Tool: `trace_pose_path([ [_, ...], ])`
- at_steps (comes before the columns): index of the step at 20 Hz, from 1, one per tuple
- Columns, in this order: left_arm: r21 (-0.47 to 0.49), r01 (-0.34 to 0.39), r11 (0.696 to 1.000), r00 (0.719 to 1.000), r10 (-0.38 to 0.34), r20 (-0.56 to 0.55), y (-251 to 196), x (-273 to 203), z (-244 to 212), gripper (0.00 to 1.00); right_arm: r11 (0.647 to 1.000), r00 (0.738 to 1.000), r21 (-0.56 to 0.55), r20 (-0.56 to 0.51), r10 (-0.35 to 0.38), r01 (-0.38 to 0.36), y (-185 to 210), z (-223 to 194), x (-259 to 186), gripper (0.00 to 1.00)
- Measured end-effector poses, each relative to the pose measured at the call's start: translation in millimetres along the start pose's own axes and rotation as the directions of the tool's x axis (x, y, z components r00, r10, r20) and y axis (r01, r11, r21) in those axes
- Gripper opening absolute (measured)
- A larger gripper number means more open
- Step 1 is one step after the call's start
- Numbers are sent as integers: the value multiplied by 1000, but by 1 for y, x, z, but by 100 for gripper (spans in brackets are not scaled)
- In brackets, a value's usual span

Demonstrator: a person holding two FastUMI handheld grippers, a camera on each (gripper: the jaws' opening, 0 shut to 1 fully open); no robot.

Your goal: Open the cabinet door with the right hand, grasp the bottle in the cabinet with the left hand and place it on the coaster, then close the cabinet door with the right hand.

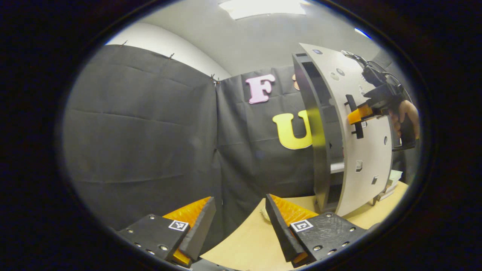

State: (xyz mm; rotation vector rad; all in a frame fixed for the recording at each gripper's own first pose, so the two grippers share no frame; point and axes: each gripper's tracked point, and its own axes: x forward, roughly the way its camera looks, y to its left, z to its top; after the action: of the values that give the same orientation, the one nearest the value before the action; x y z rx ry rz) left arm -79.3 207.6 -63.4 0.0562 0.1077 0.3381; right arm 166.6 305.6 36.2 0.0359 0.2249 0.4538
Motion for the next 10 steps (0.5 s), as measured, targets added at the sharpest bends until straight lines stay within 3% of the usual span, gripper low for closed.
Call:
trace_pose_path([
  [10, -15, 184, 983, 982, -184, 39, -20, 4, -5, 80, 994, 995, -26, -2, 102, -102, -16, -5, -32, 16],
])
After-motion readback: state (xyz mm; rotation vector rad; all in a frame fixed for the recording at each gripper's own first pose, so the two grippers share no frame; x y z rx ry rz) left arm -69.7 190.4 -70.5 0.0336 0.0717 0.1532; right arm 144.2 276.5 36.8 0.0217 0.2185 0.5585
